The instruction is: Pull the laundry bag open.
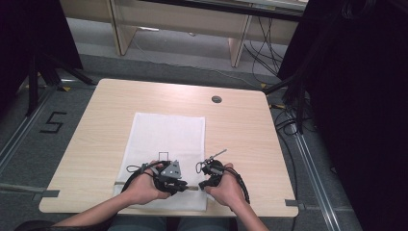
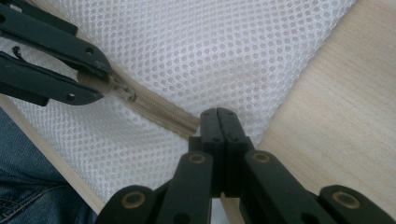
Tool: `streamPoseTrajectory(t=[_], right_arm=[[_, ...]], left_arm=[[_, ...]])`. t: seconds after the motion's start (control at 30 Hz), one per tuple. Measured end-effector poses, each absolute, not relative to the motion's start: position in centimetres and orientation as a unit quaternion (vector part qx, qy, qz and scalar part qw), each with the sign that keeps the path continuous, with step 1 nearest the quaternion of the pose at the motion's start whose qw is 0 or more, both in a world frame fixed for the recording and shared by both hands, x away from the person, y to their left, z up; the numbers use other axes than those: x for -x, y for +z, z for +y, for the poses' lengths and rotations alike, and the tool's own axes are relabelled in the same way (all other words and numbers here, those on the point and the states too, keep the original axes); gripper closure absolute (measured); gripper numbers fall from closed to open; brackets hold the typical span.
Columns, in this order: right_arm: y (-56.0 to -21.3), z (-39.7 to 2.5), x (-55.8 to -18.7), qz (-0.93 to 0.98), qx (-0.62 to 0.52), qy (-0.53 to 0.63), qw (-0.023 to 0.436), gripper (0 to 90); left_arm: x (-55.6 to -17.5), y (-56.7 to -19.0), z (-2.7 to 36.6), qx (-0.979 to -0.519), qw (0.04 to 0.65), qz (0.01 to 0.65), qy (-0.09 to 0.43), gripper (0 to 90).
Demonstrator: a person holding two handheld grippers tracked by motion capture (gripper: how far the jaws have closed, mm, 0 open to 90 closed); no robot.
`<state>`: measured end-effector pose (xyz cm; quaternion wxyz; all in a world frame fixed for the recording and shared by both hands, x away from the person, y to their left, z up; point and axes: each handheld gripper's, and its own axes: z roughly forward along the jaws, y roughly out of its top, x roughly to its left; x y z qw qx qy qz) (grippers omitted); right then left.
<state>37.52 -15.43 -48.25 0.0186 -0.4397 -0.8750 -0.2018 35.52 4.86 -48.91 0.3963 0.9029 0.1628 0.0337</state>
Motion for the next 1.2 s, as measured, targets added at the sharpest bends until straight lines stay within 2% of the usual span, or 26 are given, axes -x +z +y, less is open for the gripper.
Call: streamPoseTrajectory(t=[1.2], right_arm=[[-48.34,-15.54,-37.57,-0.875,0.437,-0.208,0.019,90.0]], left_arm=[[-35.47,-48.68,5.47,-0.899,0.403,0.169,0.032,82.0]])
